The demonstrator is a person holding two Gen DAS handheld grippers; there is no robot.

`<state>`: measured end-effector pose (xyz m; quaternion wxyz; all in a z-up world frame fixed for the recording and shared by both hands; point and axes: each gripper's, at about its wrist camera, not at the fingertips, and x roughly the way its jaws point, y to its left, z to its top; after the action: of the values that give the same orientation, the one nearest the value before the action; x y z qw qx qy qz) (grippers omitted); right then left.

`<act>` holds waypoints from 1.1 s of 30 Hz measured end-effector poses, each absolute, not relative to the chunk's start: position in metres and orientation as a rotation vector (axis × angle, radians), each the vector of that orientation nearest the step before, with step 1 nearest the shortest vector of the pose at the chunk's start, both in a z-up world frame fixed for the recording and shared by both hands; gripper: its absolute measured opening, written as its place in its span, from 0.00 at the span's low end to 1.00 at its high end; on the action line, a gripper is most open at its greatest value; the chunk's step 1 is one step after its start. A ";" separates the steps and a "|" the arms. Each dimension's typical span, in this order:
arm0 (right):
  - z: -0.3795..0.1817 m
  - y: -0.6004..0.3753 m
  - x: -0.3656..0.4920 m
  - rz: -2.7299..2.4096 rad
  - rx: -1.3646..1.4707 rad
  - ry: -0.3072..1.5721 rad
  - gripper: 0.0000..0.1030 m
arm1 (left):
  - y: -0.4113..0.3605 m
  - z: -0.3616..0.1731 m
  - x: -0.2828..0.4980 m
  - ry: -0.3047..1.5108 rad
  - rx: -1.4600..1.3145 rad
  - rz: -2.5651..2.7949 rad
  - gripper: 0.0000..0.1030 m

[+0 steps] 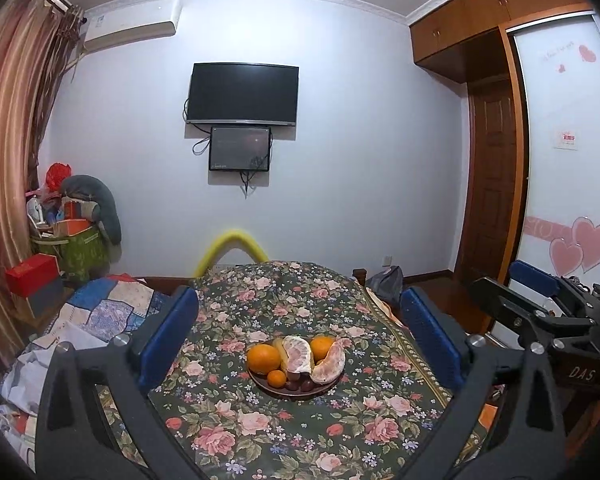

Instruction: Organize fruits

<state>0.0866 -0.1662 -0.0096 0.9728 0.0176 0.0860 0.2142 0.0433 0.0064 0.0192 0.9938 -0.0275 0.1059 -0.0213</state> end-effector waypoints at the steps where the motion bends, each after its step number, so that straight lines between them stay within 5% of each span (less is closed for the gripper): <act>1: -0.010 -0.166 0.086 0.432 0.035 0.174 1.00 | 0.006 0.019 0.044 0.214 -0.057 -0.043 1.00; 33: -0.010 -0.171 0.087 0.425 0.032 0.186 1.00 | 0.007 0.015 0.049 0.239 -0.059 -0.063 1.00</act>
<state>0.0867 -0.1706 -0.0099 0.9731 0.0157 0.0922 0.2104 0.0487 0.0071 0.0154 0.9919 -0.0292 0.1192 -0.0314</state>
